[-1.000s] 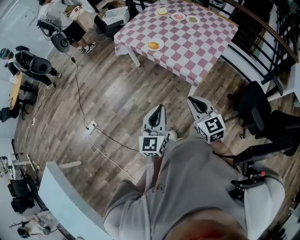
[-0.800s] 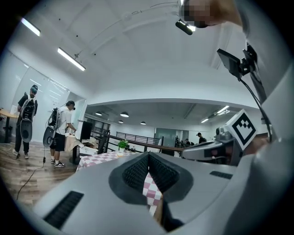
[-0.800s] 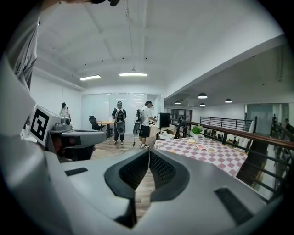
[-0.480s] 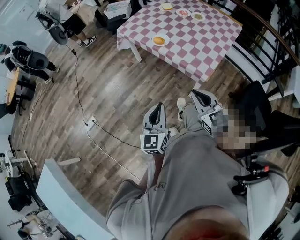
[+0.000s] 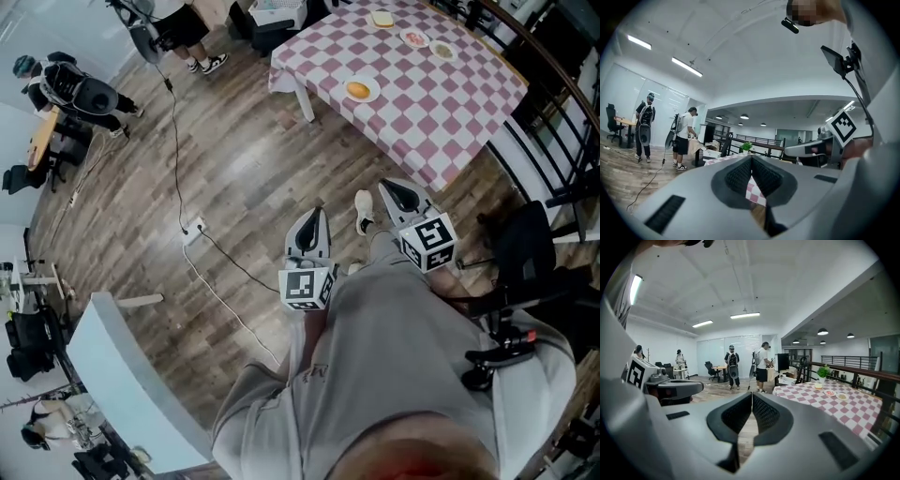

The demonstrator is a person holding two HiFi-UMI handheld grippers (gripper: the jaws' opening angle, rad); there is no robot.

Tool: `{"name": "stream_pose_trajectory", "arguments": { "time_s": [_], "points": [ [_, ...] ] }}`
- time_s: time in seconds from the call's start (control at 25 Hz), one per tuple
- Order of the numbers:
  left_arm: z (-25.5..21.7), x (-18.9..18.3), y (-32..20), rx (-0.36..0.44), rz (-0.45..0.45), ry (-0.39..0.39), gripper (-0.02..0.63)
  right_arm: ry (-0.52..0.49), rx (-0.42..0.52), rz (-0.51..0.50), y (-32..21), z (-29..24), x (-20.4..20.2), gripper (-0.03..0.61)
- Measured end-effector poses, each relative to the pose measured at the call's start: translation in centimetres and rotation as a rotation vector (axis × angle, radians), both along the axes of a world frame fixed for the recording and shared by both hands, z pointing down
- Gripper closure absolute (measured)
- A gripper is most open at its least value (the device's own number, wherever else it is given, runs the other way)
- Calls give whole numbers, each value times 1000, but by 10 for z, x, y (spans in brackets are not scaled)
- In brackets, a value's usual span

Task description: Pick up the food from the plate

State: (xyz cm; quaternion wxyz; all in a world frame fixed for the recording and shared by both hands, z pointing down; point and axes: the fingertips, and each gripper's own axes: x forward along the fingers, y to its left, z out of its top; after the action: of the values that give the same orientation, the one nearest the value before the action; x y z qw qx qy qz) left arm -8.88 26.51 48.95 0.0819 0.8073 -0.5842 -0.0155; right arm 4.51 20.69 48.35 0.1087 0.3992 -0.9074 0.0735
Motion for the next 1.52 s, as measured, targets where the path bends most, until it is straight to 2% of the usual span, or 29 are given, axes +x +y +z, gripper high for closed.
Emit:
{"name": "stream_pose_trajectory", "arguments": {
  "time_s": [0.28,0.64,0.88,1.04,1.12,1.24,1.36,1.52],
  "points": [
    [1,-21,-79,-29,-29,-30,606,-28,-57,-36,-93,19,-29,563],
    [-14,-30,-232,-35,-47,-62,606,-30,-79,-68,-244,19,-40,562],
    [-25,-11,-335,-36,-17,-77,606,-46,-97,-62,-334,21,-28,562],
    [-26,7,-384,-44,29,-78,606,-52,-97,-31,-385,27,-15,563],
    [-27,15,-402,-36,49,-78,606,-79,-92,-34,-403,27,-11,562],
    [-30,17,-424,-25,69,-81,606,-170,-46,-88,-417,7,-16,563],
    [-33,11,-440,-26,79,-74,606,-153,20,-102,-426,-11,-23,561],
    [-24,-2,-447,-42,92,-43,606,-136,48,-79,-431,-21,-30,561]
  ]
}}
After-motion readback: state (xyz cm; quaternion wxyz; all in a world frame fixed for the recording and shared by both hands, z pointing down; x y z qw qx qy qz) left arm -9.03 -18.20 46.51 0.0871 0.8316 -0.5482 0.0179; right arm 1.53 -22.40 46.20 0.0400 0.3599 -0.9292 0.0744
